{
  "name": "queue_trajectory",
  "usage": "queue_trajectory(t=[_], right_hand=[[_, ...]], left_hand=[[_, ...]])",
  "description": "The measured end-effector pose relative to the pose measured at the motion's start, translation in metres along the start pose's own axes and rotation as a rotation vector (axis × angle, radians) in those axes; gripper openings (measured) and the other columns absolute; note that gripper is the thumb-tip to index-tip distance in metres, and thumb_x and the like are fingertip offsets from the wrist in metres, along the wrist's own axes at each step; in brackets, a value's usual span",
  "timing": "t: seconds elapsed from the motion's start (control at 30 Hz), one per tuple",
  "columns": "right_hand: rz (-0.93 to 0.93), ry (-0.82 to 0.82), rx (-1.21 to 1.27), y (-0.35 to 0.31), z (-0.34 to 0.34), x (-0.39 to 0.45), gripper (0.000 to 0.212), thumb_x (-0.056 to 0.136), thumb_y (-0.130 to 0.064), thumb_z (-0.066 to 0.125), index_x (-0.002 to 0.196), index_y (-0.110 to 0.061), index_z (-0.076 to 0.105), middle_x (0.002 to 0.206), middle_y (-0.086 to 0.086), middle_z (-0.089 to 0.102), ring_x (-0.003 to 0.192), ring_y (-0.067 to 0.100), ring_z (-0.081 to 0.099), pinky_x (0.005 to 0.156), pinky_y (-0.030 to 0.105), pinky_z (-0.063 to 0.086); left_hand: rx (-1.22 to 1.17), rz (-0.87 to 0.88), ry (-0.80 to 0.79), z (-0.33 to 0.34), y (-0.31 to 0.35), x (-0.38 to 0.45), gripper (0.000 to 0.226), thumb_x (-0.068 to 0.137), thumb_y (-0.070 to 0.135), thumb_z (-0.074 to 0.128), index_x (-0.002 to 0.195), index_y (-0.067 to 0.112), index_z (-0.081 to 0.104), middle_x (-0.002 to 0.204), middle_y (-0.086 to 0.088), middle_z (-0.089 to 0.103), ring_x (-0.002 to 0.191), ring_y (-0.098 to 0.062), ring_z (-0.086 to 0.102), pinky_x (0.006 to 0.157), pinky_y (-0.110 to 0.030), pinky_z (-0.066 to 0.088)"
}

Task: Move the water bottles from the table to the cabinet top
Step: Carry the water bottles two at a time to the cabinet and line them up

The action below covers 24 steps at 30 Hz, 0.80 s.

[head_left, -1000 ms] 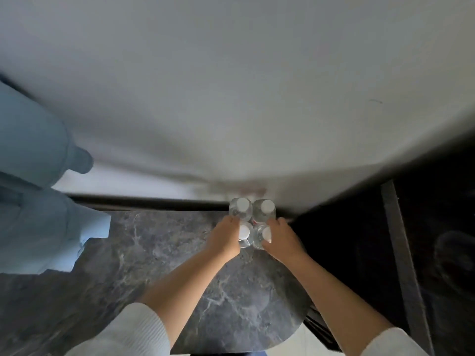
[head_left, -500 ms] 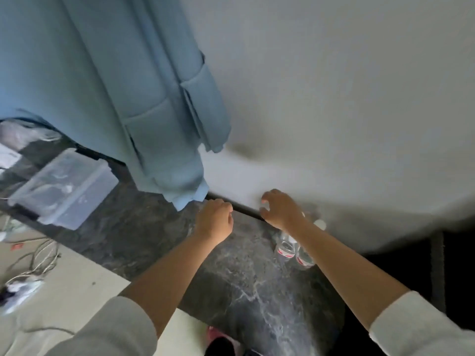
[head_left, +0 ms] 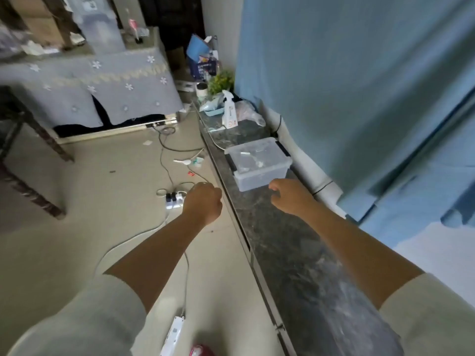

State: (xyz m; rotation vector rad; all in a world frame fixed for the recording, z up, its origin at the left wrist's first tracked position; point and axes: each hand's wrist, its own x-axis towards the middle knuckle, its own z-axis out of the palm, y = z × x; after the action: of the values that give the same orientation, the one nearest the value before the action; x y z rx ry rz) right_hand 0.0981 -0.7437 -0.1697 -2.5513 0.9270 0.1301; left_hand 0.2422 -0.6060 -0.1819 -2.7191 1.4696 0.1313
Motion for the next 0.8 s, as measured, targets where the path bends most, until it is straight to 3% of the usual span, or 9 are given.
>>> queue_trajectory(t=[0.07, 0.13, 0.4, 0.63, 0.8], right_hand=[[-0.104, -0.014, -0.04, -0.072, 0.007, 0.042, 0.035, 0.094, -0.014, 0.045, 0.128, -0.007, 0.051, 0.131, 0.013, 0.055, 0.121, 0.03, 0.052, 0.094, 0.034, 0.043], [-0.168, -0.009, -0.073, -0.107, 0.006, 0.062, 0.04, 0.093, -0.014, 0.047, 0.133, -0.009, 0.047, 0.134, 0.014, 0.054, 0.121, 0.029, 0.053, 0.1, 0.034, 0.043], [-0.508, 0.032, -0.293, -0.315, 0.033, 0.155, 0.039, 0.088, -0.012, 0.052, 0.126, -0.008, 0.05, 0.126, 0.014, 0.054, 0.116, 0.03, 0.052, 0.095, 0.039, 0.046], [-0.715, 0.041, -0.359, -0.45, 0.057, 0.211, 0.043, 0.088, -0.013, 0.05, 0.13, -0.006, 0.046, 0.13, 0.015, 0.047, 0.12, 0.033, 0.046, 0.093, 0.039, 0.044], [-0.827, 0.007, -0.366, -0.534, 0.077, 0.247, 0.039, 0.089, -0.019, 0.05, 0.125, -0.005, 0.047, 0.13, 0.016, 0.045, 0.122, 0.033, 0.043, 0.092, 0.037, 0.043]], left_hand=[[0.018, -0.137, 0.014, -0.012, -0.077, -0.001, 0.032, 0.095, 0.019, 0.04, 0.121, 0.012, 0.059, 0.124, -0.009, 0.056, 0.12, -0.026, 0.047, 0.096, -0.035, 0.043], [0.024, -0.19, 0.023, -0.023, -0.113, 0.001, 0.033, 0.096, 0.019, 0.04, 0.122, 0.013, 0.059, 0.125, -0.009, 0.055, 0.121, -0.026, 0.046, 0.097, -0.035, 0.043], [0.058, -0.531, 0.023, -0.06, -0.319, -0.031, 0.037, 0.094, 0.018, 0.043, 0.13, 0.014, 0.052, 0.133, -0.009, 0.049, 0.126, -0.028, 0.043, 0.099, -0.037, 0.041], [-0.006, -0.817, 0.104, -0.085, -0.447, -0.064, 0.036, 0.087, 0.013, 0.051, 0.122, 0.013, 0.059, 0.127, -0.013, 0.054, 0.12, -0.033, 0.05, 0.097, -0.038, 0.044], [-0.002, -0.928, 0.098, -0.085, -0.513, -0.071, 0.037, 0.09, 0.018, 0.05, 0.126, 0.013, 0.057, 0.13, -0.013, 0.051, 0.125, -0.031, 0.046, 0.101, -0.04, 0.041]])
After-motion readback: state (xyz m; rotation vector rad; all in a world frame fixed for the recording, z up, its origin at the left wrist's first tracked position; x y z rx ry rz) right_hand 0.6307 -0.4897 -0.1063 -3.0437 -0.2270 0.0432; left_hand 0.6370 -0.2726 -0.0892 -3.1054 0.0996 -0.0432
